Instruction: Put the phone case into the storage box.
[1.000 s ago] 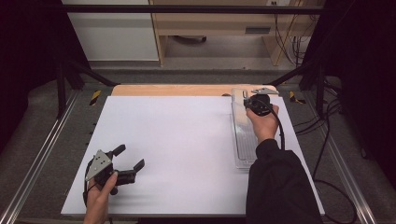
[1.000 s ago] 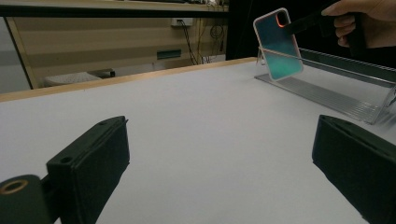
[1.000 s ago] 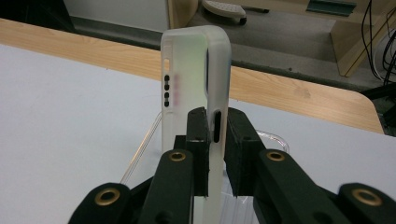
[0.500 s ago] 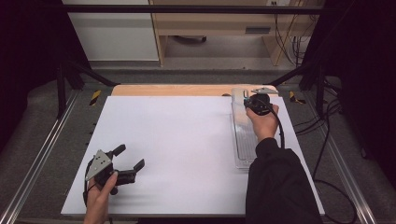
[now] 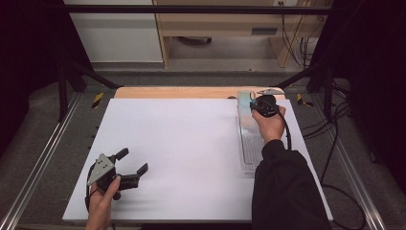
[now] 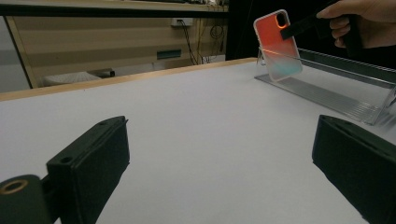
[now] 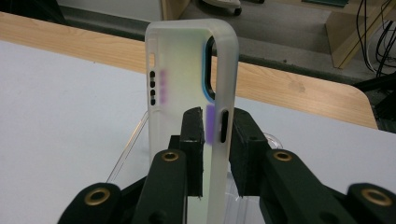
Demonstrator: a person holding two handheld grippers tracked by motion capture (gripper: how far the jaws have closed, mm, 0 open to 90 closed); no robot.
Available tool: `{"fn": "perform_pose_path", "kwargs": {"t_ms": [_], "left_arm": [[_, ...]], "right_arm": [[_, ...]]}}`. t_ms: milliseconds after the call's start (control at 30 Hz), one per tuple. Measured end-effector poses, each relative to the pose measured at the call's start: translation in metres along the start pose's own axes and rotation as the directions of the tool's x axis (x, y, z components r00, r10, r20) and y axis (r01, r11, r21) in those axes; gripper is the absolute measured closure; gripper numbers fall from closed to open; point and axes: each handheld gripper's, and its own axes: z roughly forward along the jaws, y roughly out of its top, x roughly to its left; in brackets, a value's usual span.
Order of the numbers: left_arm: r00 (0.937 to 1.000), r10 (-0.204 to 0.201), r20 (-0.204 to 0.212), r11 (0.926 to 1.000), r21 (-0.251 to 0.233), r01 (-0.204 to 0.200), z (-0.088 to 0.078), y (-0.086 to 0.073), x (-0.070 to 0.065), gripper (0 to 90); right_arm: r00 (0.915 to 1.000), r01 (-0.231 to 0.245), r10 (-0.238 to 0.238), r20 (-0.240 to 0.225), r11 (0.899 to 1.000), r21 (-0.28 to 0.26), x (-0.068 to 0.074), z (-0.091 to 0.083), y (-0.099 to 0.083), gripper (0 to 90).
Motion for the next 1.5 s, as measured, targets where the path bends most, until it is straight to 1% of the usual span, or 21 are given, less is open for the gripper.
{"fn": "perform_pose_path", "kwargs": {"t_ms": [167, 267, 400, 600, 900, 1067, 1167, 1200, 1333, 1500], "left_arm": [[1.0000, 0.001, 0.002, 1.0000, 0.000, -0.001, 0.000, 0.000, 0.000, 3.6], [1.0000, -0.001, 0.002, 1.0000, 0.000, 0.001, 0.000, 0.000, 0.000, 3.6], [1.0000, 0.000, 0.000, 1.0000, 0.001, 0.000, 0.000, 0.000, 0.000, 3.6], [1.0000, -0.001, 0.001, 1.0000, 0.002, 0.001, 0.000, 0.000, 0.000, 3.7], [1.0000, -0.001, -0.002, 1.0000, 0.003, 0.001, 0.000, 0.000, 0.000, 3.8], [1.0000, -0.001, -0.001, 1.0000, 0.003, 0.001, 0.000, 0.000, -0.001, 3.8], [1.0000, -0.004, -0.002, 1.0000, 0.002, 0.004, 0.000, 0.000, 0.000, 3.8], [1.0000, -0.005, -0.003, 1.0000, 0.001, 0.005, -0.001, 0.000, 0.000, 3.8], [1.0000, -0.003, -0.006, 1.0000, 0.001, 0.003, -0.001, 0.000, 0.001, 3.8], [1.0000, -0.004, -0.005, 1.0000, 0.000, 0.004, -0.001, 0.000, 0.000, 3.8]], "right_arm": [[0.9998, 0.016, -0.017, 0.007, 1.000, 0.015, 0.001, 0.001, 0.002, 76.0], [0.9998, 0.018, -0.018, 0.012, 1.000, 0.018, 0.001, 0.002, 0.003, 75.5], [0.9995, 0.025, -0.025, 0.019, 0.999, 0.024, 0.000, 0.003, 0.003, 76.6], [0.9995, 0.018, -0.018, 0.024, 0.999, 0.032, -0.001, 0.005, 0.004, 75.8], [0.9988, 0.032, -0.033, 0.037, 0.998, 0.051, -0.002, 0.009, 0.005, 72.8], [0.9987, 0.021, -0.023, 0.045, 0.998, 0.055, -0.003, 0.011, 0.005, 71.9], [0.9983, 0.027, -0.030, 0.049, 0.998, 0.062, -0.003, 0.011, 0.005, 71.4], [0.9980, 0.032, -0.036, 0.052, 0.998, 0.060, -0.004, 0.012, 0.005, 71.3], [0.9978, 0.028, -0.032, 0.058, 0.998, 0.058, -0.003, 0.011, 0.007, 71.9], [0.9964, 0.046, -0.050, 0.068, 0.997, 0.055, -0.003, 0.012, 0.007, 72.4]]}}
